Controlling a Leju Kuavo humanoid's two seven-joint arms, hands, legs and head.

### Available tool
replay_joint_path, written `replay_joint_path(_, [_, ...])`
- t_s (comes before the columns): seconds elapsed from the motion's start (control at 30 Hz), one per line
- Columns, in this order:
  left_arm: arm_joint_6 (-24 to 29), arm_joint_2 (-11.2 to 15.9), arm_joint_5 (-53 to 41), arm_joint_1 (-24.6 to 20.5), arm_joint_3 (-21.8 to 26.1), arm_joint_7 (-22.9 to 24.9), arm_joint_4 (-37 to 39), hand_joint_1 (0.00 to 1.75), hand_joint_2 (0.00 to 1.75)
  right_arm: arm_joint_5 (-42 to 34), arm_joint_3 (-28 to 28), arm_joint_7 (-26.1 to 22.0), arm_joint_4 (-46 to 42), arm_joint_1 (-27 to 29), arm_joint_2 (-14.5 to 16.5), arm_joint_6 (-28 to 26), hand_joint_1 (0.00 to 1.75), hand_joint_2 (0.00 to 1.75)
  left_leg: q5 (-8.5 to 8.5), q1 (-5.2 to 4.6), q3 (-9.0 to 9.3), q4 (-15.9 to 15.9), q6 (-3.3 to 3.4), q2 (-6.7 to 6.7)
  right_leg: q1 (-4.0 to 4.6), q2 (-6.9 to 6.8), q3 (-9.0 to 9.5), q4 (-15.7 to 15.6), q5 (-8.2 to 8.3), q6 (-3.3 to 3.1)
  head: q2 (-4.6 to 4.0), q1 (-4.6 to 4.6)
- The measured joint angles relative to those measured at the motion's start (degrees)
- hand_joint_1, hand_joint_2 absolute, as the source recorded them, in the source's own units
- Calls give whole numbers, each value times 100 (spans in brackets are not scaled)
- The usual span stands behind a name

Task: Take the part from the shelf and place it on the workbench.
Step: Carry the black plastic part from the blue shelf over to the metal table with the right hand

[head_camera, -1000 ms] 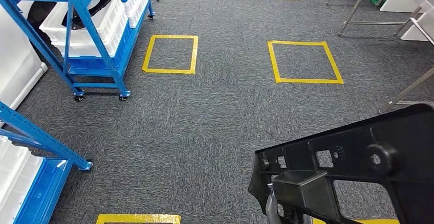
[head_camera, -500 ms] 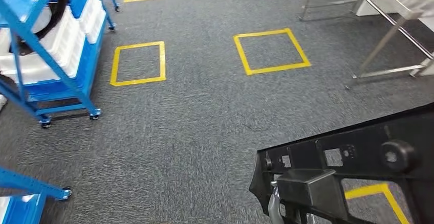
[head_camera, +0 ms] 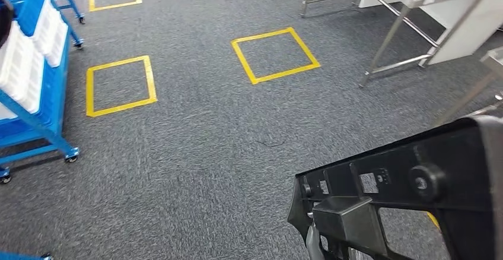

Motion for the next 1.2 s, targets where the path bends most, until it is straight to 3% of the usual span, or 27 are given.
replay_joint_path(0.03, [-4,1,-9,5,0,4,0,0,0,1,0,4,0,2,-1,0,175,175,-10,-8,3,1,0,81,-9,-59,-128,232,-55,13,0,1])
replay_joint_path(0.07, [-5,1,-20,6,0,8,0,0,0,1,0,8,0,6,-1,-1,175,175,-22,-12,11,1,-4,160,-16,-94,-157,272,-2,18,0,0])
replay_joint_path(0.1, [-7,1,-28,5,0,13,0,0,0,1,0,12,0,9,-2,-1,175,175,-36,-12,26,1,-13,229,-18,-124,-66,89,150,15,0,0])
replay_joint_path(0.17, [-10,-4,-40,0,-1,18,0,0,0,2,0,15,-1,8,-2,-1,175,175,-73,-17,78,0,-47,354,12,-320,343,-666,504,-32,0,0])
replay_joint_path(0.23, [-14,-8,-46,-7,-1,19,0,0,0,8,1,19,-9,3,-1,-1,175,175,-117,-33,125,1,-104,455,68,-497,615,-1182,639,-96,0,-1])
replay_joint_path(0.27, [-14,-8,-48,-11,-1,19,0,0,0,10,2,21,-14,3,0,-1,175,175,-135,-39,142,-4,-134,502,93,-509,635,-1235,615,-122,0,-1])
replay_joint_path(0.33, [-15,-10,-50,-29,-2,19,0,0,0,14,3,26,-26,15,1,-2,175,175,-172,-34,187,-13,-191,571,83,-377,641,-1269,630,-167,0,-1])
replay_joint_path(0.4, [-18,-10,-51,-42,-2,16,0,0,0,14,4,29,-36,21,1,-3,175,175,-330,-19,142,185,-238,377,42,-260,677,-1327,655,-230,0,-2])
replay_joint_path(0.47, [-22,-6,-51,-33,-2,15,0,0,0,14,9,33,-43,15,2,-3,175,175,-675,-7,-153,833,-259,79,22,-146,701,-1352,664,-281,0,-3])
replay_joint_path(0.53, [-23,-3,-52,-6,-2,18,0,0,0,14,13,39,-43,14,3,-3,175,175,-916,-6,-527,1532,-268,-5,28,2,704,-1346,659,-299,0,-3])
replay_joint_path(0.57, [-24,-3,-52,4,-2,19,0,0,0,14,13,43,-42,16,3,-3,175,175,-878,-6,-619,1648,-268,-12,31,88,709,-1338,655,-298,0,-3])
replay_joint_path(0.6, [-26,-2,-51,10,-1,20,0,0,0,14,13,46,-42,17,3,-4,175,175,-723,-6,-608,1536,-262,-23,31,174,718,-1326,649,-292,0,-3])
replay_joint_path(0.63, [-28,-1,-49,10,-1,21,0,0,0,13,13,49,-42,18,3,-4,175,175,-485,-6,-503,1227,-251,-63,28,259,729,-1310,638,-281,0,-3])
replay_joint_path(0.7, [-36,7,-40,10,2,20,0,0,0,9,13,52,-43,17,3,-9,175,175,-104,8,-224,477,-218,-334,21,411,722,-1254,605,-238,0,-3])
replay_joint_path(0.77, [-42,13,-32,8,5,19,0,0,0,3,13,56,-45,20,3,-18,175,175,-26,6,-101,140,-189,-539,1,537,670,-1210,596,-174,0,-4])
replay_joint_path(0.83, [-45,8,-32,-1,7,17,0,0,0,1,13,60,-49,37,2,-25,175,175,-25,1,-82,100,-138,-455,-17,654,632,-1218,618,-97,0,-4])
replay_joint_path(0.9, [-50,2,-31,-10,7,14,0,0,0,0,12,61,-59,56,1,-27,175,175,13,22,-46,29,-56,-309,-1,466,570,-1098,531,-35,0,-1])
replay_joint_path(0.97, [-54,4,-29,-3,8,10,-1,0,0,-1,11,62,-68,51,1,-27,175,175,32,21,-27,-16,1,-146,4,94,320,-589,232,18,0,2])
replay_joint_path(1.0, [-55,7,-28,6,8,10,-1,0,0,-2,11,63,-70,45,1,-27,175,175,28,12,-26,-18,15,-62,-10,-13,131,-227,59,45,0,2])
replay_joint_path(1.07, [-56,10,-27,15,9,10,0,0,0,-2,11,66,-68,49,1,-27,175,175,9,1,-22,-15,14,108,-39,-85,-126,238,-60,83,0,2])
replay_joint_path(1.1, [-58,10,-27,14,9,10,0,0,0,-2,11,67,-67,54,1,-27,175,175,-4,0,-12,-14,6,187,-47,-107,-109,187,38,91,0,2])
replay_joint_path(1.13, [-62,8,-27,10,9,10,0,0,0,-1,11,68,-67,57,1,-27,175,175,-20,0,7,-14,-6,258,-48,-145,27,-78,220,87,0,1])
replay_joint_path(1.2, [-71,-2,-28,3,9,10,0,0,0,0,11,69,-68,55,1,-27,175,175,-61,-12,61,-13,-46,373,-8,-380,447,-843,551,27,0,1])
